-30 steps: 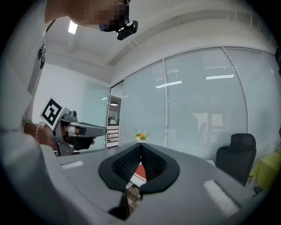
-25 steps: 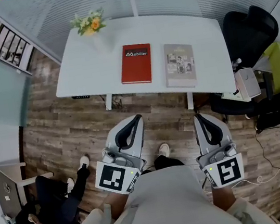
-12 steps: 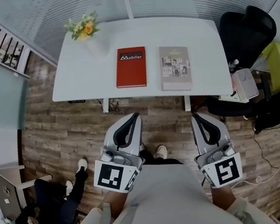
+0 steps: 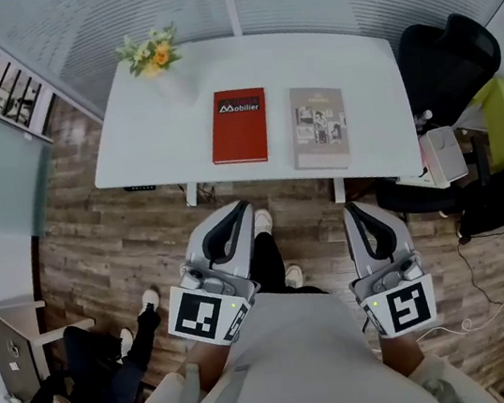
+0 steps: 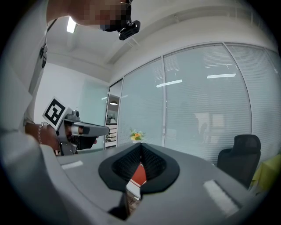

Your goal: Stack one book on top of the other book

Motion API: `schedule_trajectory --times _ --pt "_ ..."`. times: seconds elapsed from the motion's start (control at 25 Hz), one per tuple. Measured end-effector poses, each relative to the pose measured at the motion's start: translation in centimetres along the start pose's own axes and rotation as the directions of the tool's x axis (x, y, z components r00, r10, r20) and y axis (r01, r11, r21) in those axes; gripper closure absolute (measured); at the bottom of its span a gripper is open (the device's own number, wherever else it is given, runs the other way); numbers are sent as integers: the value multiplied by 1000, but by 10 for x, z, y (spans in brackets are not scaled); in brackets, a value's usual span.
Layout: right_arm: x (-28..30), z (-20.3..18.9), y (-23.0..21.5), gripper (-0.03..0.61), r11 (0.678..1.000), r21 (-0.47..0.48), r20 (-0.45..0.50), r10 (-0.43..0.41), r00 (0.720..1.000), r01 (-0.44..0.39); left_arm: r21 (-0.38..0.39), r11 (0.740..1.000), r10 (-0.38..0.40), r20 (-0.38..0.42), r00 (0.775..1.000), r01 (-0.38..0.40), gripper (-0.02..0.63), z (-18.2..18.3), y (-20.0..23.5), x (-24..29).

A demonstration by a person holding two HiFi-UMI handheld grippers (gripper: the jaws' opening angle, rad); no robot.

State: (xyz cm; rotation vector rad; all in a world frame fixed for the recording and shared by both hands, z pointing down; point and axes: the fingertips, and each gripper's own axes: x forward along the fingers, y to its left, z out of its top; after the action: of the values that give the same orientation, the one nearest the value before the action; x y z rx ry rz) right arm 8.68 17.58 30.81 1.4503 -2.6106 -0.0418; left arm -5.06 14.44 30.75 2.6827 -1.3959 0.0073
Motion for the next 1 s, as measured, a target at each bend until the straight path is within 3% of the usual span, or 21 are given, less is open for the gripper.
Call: schedule_trajectory --times 0.4,0.64,1.0 --pt "71 8 -10 574 1000 16 -7 -9 1000 9 -6 1000 -12 8 1000 12 615 4 56 41" --pt "127 8 -25 574 1000 -29 -19 4 1000 -5 -17 1000 -9 15 1000 9 615 6 104 77" --pt "219 24 -41 574 1000 -1 -21 20 1000 -20 -15 1000 -8 9 1000 9 615 16 174 129"
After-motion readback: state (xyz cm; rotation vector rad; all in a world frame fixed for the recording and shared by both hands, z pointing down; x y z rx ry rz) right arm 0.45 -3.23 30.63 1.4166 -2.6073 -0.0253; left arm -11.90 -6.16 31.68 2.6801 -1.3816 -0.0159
